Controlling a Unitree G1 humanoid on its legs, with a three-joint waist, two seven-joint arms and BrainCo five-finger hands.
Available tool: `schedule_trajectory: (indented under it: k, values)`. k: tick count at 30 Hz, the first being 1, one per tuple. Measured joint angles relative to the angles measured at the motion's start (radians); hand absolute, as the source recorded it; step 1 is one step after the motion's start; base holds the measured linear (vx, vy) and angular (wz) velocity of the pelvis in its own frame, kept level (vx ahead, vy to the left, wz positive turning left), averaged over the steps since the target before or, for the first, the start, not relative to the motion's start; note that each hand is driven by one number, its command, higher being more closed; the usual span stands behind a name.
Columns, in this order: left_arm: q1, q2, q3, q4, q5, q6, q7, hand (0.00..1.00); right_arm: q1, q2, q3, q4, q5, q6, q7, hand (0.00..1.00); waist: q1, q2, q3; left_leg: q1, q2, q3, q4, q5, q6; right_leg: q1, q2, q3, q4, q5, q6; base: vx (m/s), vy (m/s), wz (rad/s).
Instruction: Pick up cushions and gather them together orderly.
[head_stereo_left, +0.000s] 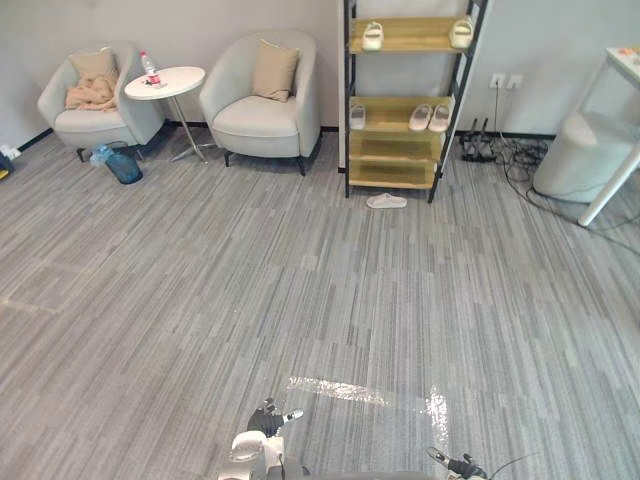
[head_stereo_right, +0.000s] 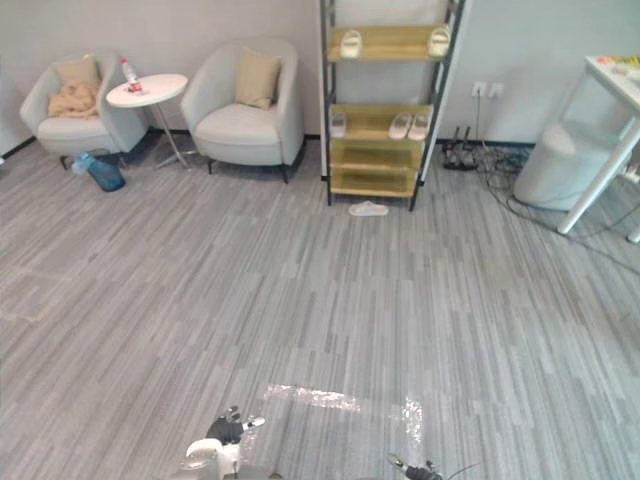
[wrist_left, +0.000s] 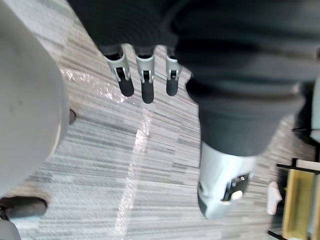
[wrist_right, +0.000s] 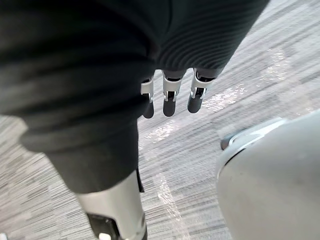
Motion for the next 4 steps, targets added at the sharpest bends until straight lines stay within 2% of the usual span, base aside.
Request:
schedule_trajectory:
  k: [4]
  values:
    - [-0.001,0.015,-0.013,0.030,0.000,0.002,0.000,0.00,0.001,0.005,-0.035,0.010,0.000,0.000,0.000,0.00,-0.002,-0.017,-0.013,0.044,-0.013,-0.011,-0.066,0.020,0.006,0.035,-0.002,0.002,-0.055,0.012,0.004,0.07,0.014,-0.05]
